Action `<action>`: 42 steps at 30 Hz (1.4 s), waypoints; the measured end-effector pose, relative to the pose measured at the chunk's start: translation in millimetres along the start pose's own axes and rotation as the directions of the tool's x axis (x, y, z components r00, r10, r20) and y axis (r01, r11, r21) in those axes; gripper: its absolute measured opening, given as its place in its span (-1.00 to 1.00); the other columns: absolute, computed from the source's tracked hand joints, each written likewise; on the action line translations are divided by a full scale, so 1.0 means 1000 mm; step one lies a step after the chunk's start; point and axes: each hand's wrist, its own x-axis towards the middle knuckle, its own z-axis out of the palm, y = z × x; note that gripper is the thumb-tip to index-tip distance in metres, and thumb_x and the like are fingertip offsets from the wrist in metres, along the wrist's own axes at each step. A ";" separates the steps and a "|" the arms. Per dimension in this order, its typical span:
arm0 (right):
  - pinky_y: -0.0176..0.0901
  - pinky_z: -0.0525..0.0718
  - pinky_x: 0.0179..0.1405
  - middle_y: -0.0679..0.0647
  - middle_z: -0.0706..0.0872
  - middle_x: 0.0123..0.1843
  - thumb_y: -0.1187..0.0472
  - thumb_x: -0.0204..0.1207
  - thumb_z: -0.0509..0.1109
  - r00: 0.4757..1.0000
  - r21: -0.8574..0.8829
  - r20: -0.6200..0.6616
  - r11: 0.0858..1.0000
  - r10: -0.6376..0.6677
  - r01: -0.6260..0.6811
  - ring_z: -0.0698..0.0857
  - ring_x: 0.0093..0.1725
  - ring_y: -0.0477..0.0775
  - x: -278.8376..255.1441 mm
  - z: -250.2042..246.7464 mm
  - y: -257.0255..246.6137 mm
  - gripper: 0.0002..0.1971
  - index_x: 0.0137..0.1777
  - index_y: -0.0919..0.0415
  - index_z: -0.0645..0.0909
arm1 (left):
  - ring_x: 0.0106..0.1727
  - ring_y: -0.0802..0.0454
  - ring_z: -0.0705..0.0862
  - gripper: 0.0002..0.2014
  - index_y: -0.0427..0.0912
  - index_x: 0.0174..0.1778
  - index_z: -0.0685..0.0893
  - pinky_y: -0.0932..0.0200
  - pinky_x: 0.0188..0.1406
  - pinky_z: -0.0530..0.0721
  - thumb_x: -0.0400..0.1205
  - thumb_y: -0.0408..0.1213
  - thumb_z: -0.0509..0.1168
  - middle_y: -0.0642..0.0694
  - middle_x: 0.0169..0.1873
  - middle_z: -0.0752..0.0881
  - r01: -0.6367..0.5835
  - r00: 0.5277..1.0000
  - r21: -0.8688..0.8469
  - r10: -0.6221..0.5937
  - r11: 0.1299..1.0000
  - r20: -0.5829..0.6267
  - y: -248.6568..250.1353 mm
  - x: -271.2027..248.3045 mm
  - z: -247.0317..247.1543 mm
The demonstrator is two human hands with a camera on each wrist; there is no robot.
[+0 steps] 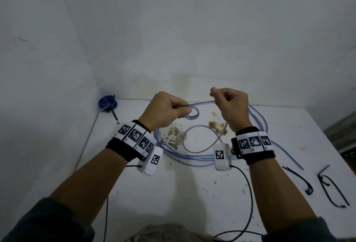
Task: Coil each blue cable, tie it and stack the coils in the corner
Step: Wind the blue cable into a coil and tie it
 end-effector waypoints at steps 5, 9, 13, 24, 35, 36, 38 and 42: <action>-0.27 0.47 -0.43 -0.10 0.56 -0.57 0.10 0.62 0.45 0.996 -0.105 0.086 0.994 -0.019 0.028 0.46 -0.52 -0.12 0.002 -0.002 -0.001 -0.73 -0.27 0.21 0.75 | -0.15 0.04 0.81 -0.82 -0.25 0.01 0.85 0.16 -0.06 0.77 0.53 -0.29 0.54 -0.03 -0.25 0.83 -0.055 0.998 0.168 0.059 0.984 -0.021 0.000 -0.001 -0.003; -0.32 0.54 -0.30 -0.13 0.73 -0.40 0.03 0.61 0.45 0.893 -0.337 0.447 0.916 -0.049 0.218 0.59 -0.40 -0.21 0.002 -0.001 -0.012 -0.79 -0.19 0.08 0.79 | -0.19 0.06 0.80 -0.87 -0.16 -0.03 0.87 0.12 -0.10 0.77 0.53 -0.27 0.53 0.00 -0.24 0.85 -0.101 0.995 0.248 0.100 0.963 0.016 0.000 0.004 -0.011; -0.42 0.46 -0.34 -0.13 0.74 -0.35 0.12 0.55 0.52 0.832 -0.307 0.540 0.891 -0.126 0.334 0.58 -0.40 -0.22 0.009 0.004 -0.019 -0.86 -0.09 0.19 0.84 | -0.23 0.00 0.76 -0.92 -0.11 -0.09 0.87 -0.01 -0.16 0.72 0.56 -0.22 0.49 -0.04 -0.30 0.83 -0.148 0.989 0.305 0.135 0.941 0.063 0.001 0.005 -0.006; -0.48 0.52 -0.28 -0.19 0.77 -0.32 0.23 0.56 0.52 0.904 -0.219 0.424 0.962 -0.058 0.165 0.65 -0.35 -0.33 0.007 -0.001 -0.010 -0.90 -0.11 0.24 0.83 | -0.40 0.07 0.73 -0.91 -0.19 -0.12 0.84 0.15 -0.33 0.69 0.59 -0.25 0.47 -0.06 -0.41 0.78 -0.140 0.990 0.253 0.140 0.957 0.018 -0.003 -0.004 -0.006; -0.28 0.49 -0.38 -0.02 0.68 -0.39 0.22 0.63 0.44 0.997 0.136 0.041 0.989 0.058 -0.063 0.54 -0.42 -0.16 -0.042 0.052 -0.006 -0.86 -0.05 0.30 0.77 | -0.40 0.02 0.77 -0.91 -0.16 -0.15 0.83 0.18 -0.41 0.71 0.63 -0.34 0.42 -0.09 -0.37 0.82 -0.133 0.928 -0.219 0.044 0.967 -0.371 0.010 0.001 0.019; -0.29 0.50 -0.39 -0.03 0.70 -0.38 0.23 0.62 0.44 0.996 0.155 0.025 0.983 0.091 -0.094 0.55 -0.43 -0.16 -0.044 0.055 -0.007 -0.85 -0.06 0.32 0.77 | -0.40 0.03 0.78 -0.91 -0.12 -0.16 0.83 0.18 -0.42 0.71 0.63 -0.32 0.43 -0.05 -0.38 0.82 -0.135 0.919 -0.196 0.048 0.971 -0.391 0.008 0.000 0.021; -0.26 0.49 -0.43 -0.02 0.69 -0.41 0.25 0.62 0.44 0.992 0.163 0.018 0.978 0.126 -0.127 0.53 -0.46 -0.10 -0.044 0.057 -0.007 -0.85 -0.12 0.32 0.75 | -0.40 0.06 0.78 -0.94 -0.10 -0.13 0.85 0.16 -0.43 0.73 0.61 -0.29 0.45 0.03 -0.39 0.83 -0.121 0.916 -0.163 0.048 0.979 -0.397 0.004 -0.004 0.022; -0.20 0.45 -0.48 0.04 0.62 -0.47 0.28 0.61 0.44 0.987 0.122 0.041 0.979 0.158 -0.162 0.47 -0.48 -0.01 -0.040 0.049 -0.005 -0.81 -0.19 0.38 0.74 | -0.34 0.07 0.82 -0.92 -0.19 -0.08 0.86 0.12 -0.38 0.77 0.56 -0.29 0.51 -0.01 -0.32 0.85 -0.064 0.957 -0.143 0.021 0.988 -0.288 0.005 -0.008 0.015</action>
